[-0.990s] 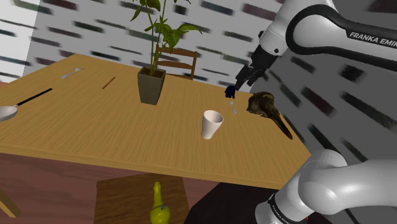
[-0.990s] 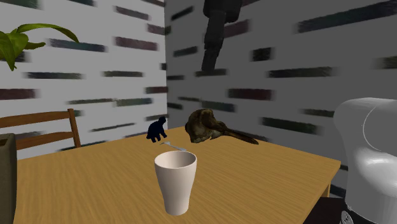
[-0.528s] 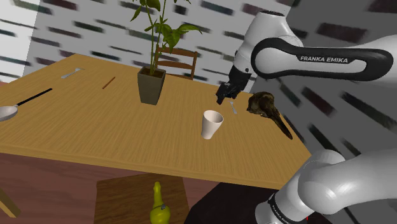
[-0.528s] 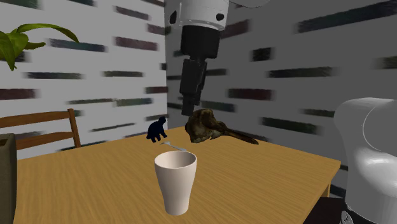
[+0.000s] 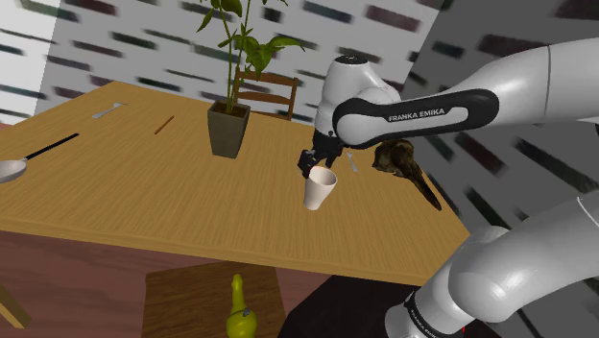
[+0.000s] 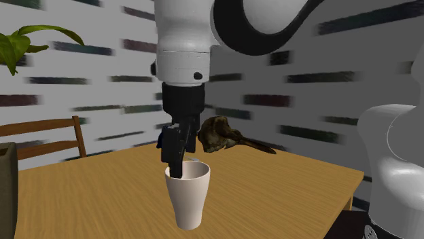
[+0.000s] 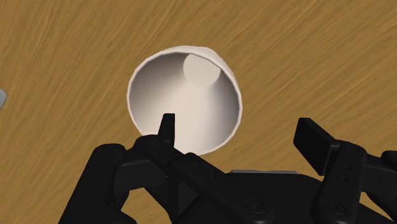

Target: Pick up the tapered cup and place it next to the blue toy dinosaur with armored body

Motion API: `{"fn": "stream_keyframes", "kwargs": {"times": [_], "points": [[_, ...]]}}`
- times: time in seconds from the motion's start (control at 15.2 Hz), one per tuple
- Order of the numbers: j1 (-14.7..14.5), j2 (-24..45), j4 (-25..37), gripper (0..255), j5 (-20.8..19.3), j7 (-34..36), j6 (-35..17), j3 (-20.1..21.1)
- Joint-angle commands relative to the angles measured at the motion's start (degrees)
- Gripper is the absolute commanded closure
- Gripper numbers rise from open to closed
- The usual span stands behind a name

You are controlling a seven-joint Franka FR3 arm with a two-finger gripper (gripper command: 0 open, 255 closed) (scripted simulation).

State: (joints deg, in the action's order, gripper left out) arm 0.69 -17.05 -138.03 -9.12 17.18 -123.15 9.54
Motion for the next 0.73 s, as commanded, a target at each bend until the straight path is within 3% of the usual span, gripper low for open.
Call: {"fn": "stream_keyframes", "kwargs": {"times": [0.0,0.66], "points": [[0.4,4.2,0.7,0,-1.7,2.7,-1.9,1.1],[1.2,8.3,-1.9,0,-3.8,4.3,-8.3,0.9]]}}
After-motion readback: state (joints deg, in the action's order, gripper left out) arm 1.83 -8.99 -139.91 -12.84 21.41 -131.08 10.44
